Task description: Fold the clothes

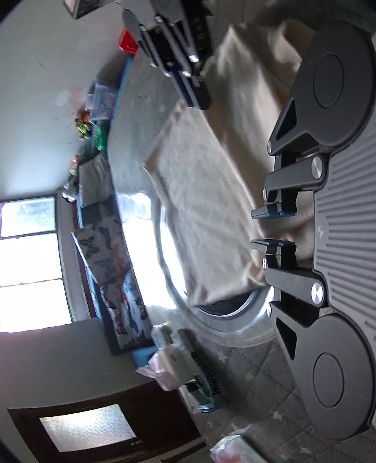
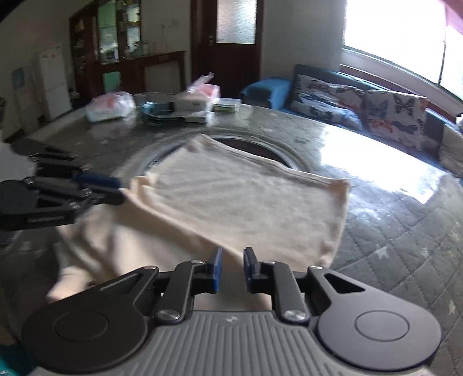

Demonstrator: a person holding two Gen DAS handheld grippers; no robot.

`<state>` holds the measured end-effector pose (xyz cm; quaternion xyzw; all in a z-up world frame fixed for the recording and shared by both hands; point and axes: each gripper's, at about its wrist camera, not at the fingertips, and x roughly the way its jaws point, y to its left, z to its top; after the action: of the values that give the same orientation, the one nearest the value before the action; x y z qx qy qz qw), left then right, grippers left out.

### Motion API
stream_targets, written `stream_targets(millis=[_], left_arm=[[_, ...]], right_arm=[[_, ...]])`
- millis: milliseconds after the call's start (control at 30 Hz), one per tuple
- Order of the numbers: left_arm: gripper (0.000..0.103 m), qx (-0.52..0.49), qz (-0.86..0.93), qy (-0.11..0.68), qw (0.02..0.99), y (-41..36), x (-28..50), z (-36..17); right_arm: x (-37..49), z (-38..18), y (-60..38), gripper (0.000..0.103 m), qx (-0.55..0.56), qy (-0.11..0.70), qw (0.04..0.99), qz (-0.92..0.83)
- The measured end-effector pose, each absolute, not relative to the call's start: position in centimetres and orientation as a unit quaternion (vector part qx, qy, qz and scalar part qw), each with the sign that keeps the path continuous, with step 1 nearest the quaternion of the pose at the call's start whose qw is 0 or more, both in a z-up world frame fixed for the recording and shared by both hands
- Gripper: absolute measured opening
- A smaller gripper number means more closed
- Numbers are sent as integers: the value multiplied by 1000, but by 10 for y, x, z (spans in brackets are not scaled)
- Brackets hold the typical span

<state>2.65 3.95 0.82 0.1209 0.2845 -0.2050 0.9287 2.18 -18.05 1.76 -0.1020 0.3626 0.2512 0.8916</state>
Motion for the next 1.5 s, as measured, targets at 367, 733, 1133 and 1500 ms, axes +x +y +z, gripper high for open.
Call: stream_targets(millis=[367,733,1133,1500], left_arm=[[15,163,-265,301,901,18,-1,-13],[17,152,-259,305,904,35,-12,-9],[25,243,-303,273,880,40,-72,-7],[22,264,-324,239,876,12,-70,-21]], right_arm=[[-21,6,-146,15,-121,375,857,331],[-21,6,-181,15,-81,397,875,266],[-61,20,-203,18,-153,383,878,242],[-94,7,-186,40,-244,356,861,268]])
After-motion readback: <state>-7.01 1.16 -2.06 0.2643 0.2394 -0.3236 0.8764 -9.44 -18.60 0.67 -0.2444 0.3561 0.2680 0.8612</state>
